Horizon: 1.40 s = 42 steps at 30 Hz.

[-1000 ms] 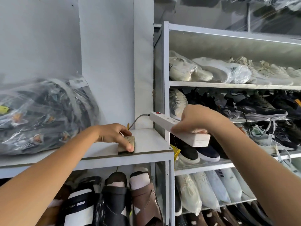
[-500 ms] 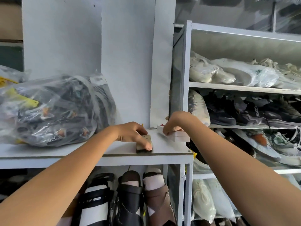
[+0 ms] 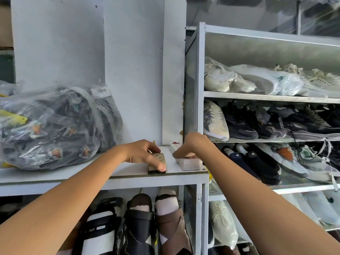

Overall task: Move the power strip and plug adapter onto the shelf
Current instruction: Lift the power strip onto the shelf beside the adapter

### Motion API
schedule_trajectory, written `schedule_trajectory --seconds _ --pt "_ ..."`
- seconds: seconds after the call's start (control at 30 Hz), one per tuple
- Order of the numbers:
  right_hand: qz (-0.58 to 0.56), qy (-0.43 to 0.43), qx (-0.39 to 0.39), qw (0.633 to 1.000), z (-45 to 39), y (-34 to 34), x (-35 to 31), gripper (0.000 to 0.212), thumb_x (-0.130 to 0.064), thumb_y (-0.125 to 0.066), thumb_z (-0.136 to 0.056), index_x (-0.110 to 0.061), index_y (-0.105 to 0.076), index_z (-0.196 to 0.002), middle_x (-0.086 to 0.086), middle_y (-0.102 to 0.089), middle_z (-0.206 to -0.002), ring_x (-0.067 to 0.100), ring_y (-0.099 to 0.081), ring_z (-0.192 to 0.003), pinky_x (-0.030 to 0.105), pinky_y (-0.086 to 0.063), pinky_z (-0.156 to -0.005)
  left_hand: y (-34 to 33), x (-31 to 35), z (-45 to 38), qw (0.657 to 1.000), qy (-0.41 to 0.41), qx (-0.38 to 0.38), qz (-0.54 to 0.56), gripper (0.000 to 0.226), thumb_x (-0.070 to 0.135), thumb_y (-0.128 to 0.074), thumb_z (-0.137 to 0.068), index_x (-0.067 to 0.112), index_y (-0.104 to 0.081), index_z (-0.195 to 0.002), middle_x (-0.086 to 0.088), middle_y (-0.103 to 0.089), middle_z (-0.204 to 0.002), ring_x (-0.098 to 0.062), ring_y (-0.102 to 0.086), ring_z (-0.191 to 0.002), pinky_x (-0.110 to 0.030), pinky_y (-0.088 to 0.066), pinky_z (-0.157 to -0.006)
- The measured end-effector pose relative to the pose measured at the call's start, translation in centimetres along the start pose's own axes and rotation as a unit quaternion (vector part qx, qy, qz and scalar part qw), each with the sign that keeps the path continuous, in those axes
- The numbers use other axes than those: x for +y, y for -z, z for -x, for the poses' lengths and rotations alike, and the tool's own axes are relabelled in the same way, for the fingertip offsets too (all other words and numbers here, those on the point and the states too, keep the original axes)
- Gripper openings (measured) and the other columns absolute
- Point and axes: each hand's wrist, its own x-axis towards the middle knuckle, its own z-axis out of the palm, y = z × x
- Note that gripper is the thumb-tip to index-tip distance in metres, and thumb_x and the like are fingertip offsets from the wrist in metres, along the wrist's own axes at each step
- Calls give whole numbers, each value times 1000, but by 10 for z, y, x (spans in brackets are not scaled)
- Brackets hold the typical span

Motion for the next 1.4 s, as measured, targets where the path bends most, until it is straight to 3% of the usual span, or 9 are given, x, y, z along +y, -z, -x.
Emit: schedule_trajectory --seconds 0.1,0.27,0.47,0.73,0.83,0.93,1.07,1.23,1.4 --pt "-37 28 0 999 19 15 9 61 -65 -79 -65 -10 -63 -84 5 -67 -80 21 -65 -75 33 -59 -69 0 4 5 1000 0 0 0 112 68 -80 -44 20 -51 -141 11 -56 -128 -4 -54 -111 -22 -42 -91" --pt "-80 117 162 977 77 17 34 90 -76 -69 -64 -17 -59 -131 1 -69 -117 23 -61 -106 36 -51 -83 -2 2 18 1000 5 18 2 121 82 -70 -46 19 -43 -146 5 -47 -145 -12 -47 -124 -32 -37 -104" --pt "-130 76 165 975 94 -25 51 69 -68 -71 -68 -18 -65 -116 0 -73 -102 22 -64 -98 34 -50 -75 -27 0 33 982 84 164 -36 130 97 -62 -24 22 -60 -132 9 -64 -123 -10 -59 -106 -31 -48 -93" --pt "-70 38 213 974 74 -42 48 51 -69 -64 -63 -21 -67 -79 -2 -66 -72 22 -62 -81 33 -53 -64 -32 1 16 983 88 160 -29 76 83 -70 -44 29 -73 -97 17 -72 -88 -2 -64 -82 -26 -53 -73" --pt "-56 44 209 975 67 -40 42 47 -64 -64 -65 -18 -59 -70 0 -62 -70 26 -60 -79 35 -52 -68 -29 5 1 982 109 147 -53 73 82 -70 -47 27 -72 -94 12 -72 -88 -6 -65 -81 -29 -55 -78" --pt "-39 45 202 977 58 -39 37 47 -63 -66 -68 -21 -45 -64 0 -57 -71 26 -60 -81 35 -50 -69 -27 13 -16 980 129 126 -88 73 83 -69 -52 23 -71 -93 7 -71 -86 -9 -63 -78 -27 -49 -63" --pt "-29 36 202 978 46 -40 30 56 -65 -68 -68 -21 -34 -64 -1 -48 -71 29 -61 -87 36 -45 -68 -26 21 -38 981 132 100 -98 72 79 -69 -60 16 -67 -96 3 -65 -85 -12 -59 -77 -26 -38 -55" --pt "-27 26 198 979 25 -42 29 51 -61 -72 -70 -18 -47 -82 4 -66 -93 31 -63 -95 38 -44 -71 -27 21 -63 984 124 89 -93 58 73 -71 -59 20 -62 -82 2 -64 -83 -13 -58 -77 -27 -39 -56" --pt "-24 15 187 982 11 -41 31 55 -63 -74 -68 -18 -47 -86 3 -64 -93 29 -64 -90 35 -42 -62 -25 13 -90 982 131 82 -106 76 75 -71 -60 14 -68 -105 -1 -67 -95 -19 -63 -94 -27 -46 -69"
